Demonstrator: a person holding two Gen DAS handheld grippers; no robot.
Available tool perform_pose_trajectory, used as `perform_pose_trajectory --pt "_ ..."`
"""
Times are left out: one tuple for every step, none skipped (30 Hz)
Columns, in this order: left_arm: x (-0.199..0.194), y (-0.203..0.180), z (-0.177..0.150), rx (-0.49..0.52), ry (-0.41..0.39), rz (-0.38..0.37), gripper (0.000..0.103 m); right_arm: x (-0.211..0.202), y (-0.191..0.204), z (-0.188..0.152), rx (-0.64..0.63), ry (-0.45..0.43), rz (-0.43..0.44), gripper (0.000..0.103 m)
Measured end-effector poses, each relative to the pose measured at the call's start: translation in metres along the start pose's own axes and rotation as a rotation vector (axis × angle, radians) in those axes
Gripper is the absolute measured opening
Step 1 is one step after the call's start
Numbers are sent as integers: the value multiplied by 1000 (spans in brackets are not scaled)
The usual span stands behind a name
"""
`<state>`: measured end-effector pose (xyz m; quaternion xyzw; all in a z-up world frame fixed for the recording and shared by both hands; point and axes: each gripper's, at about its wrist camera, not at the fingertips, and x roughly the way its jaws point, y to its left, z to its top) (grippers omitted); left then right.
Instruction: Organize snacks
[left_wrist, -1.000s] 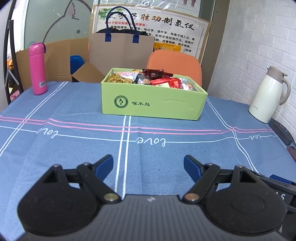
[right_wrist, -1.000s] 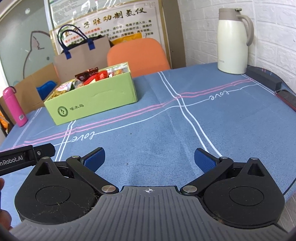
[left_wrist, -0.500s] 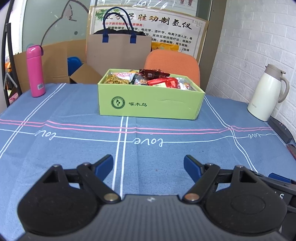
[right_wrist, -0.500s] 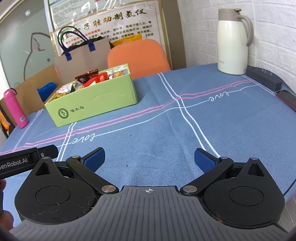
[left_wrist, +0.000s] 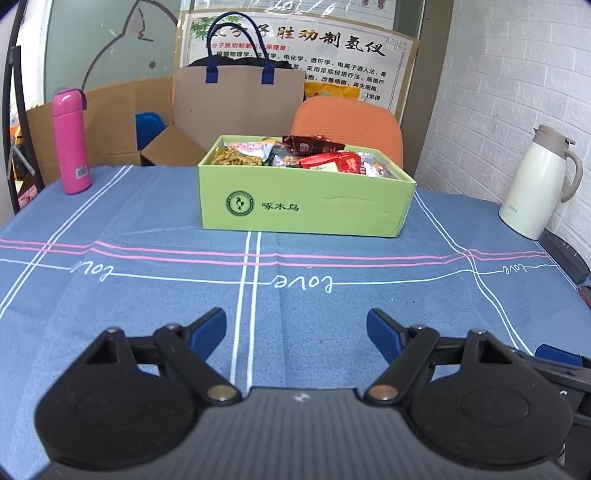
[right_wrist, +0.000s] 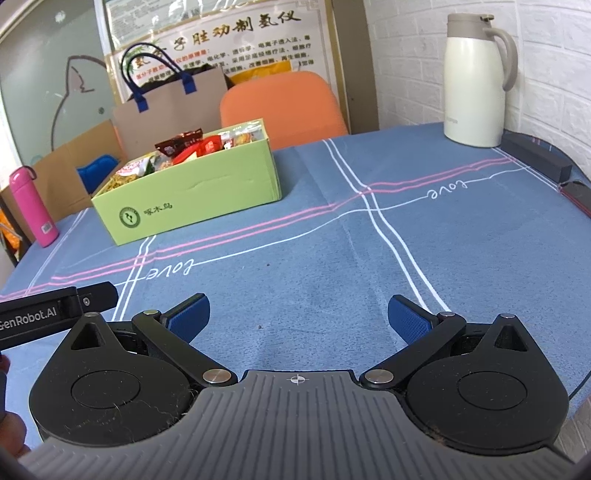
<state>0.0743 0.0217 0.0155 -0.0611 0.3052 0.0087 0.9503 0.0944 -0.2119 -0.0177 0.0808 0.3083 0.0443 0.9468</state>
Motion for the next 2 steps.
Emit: perform_pose_trajectory --pt "0 -1 0 3 -3 3 80 1 0 0 -1 2 0 93" --pt "0 -1 0 9 -5 5 80 2 0 -1 -2 4 1 93"
